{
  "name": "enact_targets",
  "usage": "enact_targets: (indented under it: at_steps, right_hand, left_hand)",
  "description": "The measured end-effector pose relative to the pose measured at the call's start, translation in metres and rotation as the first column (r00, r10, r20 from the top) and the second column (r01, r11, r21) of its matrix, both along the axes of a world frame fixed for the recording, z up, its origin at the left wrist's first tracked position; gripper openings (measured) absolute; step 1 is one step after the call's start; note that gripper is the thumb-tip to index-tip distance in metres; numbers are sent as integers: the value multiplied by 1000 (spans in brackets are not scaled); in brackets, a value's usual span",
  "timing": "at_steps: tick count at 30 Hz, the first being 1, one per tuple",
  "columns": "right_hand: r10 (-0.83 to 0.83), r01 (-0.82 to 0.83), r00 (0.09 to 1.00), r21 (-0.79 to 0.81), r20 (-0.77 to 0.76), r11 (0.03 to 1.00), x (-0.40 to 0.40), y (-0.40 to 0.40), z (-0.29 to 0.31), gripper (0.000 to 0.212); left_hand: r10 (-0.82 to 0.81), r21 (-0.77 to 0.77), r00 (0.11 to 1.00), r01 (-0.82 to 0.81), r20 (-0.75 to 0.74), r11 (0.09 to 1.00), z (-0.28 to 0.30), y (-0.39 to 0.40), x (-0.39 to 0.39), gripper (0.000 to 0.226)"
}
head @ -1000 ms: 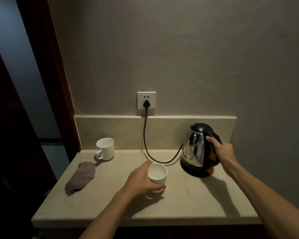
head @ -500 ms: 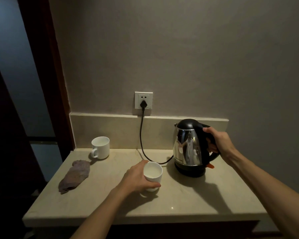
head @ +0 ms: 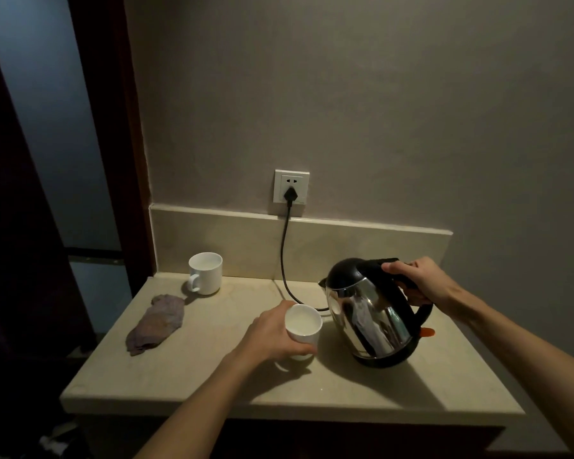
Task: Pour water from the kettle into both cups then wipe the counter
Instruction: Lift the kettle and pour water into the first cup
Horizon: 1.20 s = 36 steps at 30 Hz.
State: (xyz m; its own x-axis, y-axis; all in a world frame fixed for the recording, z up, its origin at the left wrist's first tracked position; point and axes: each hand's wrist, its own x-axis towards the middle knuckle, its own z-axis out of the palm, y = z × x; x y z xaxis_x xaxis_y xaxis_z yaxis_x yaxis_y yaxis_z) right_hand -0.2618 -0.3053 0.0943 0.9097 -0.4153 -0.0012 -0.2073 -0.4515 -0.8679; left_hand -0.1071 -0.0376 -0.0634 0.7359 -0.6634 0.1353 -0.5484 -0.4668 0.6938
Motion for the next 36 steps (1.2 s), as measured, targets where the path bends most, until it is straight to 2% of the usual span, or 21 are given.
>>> enact_targets:
  at_steps: [7,11,13,16,21,25,29,31,36]
  right_hand:
    - [70,-71,993,-16,-96,997,-2,6,10,52]
    - [95,-103,985,-48,-142,994,-2,8,15,76]
    - [103,-115,980,-62,-169,991,-3,10,17,79]
    - [113,-130,972,-73,-204,989,-5,12,19,77]
    - [129,-150,962,-69,-240,986,-9,18,26,56]
    - [142,-173,952,-96,-271,980,-9,21,33,55]
    - [165,-203,943,-107,-289,973,-7,21,38,41]
    - [172,-212,937,-105,-303,972,-5,20,39,41]
    - [194,-246,917,-109,-349,963,2,17,43,55]
  left_hand:
    - [31,46,999,-33,26,998,2,-1,-4,98]
    - [45,32,998,-46,32,998,3,0,-7,93]
    - [52,28,998,-53,32,998,4,1,-7,92]
    - [56,17,998,-56,27,998,5,1,-8,91]
    - [51,-6,999,-51,7,999,5,2,-8,91]
    - [57,-22,998,-57,4,998,5,2,-8,90]
    - [55,-22,998,-55,6,998,5,2,-6,89]
    - [45,-22,999,-45,-11,999,5,2,-5,91]
    - [46,-26,999,-46,-12,999,2,1,-4,93]
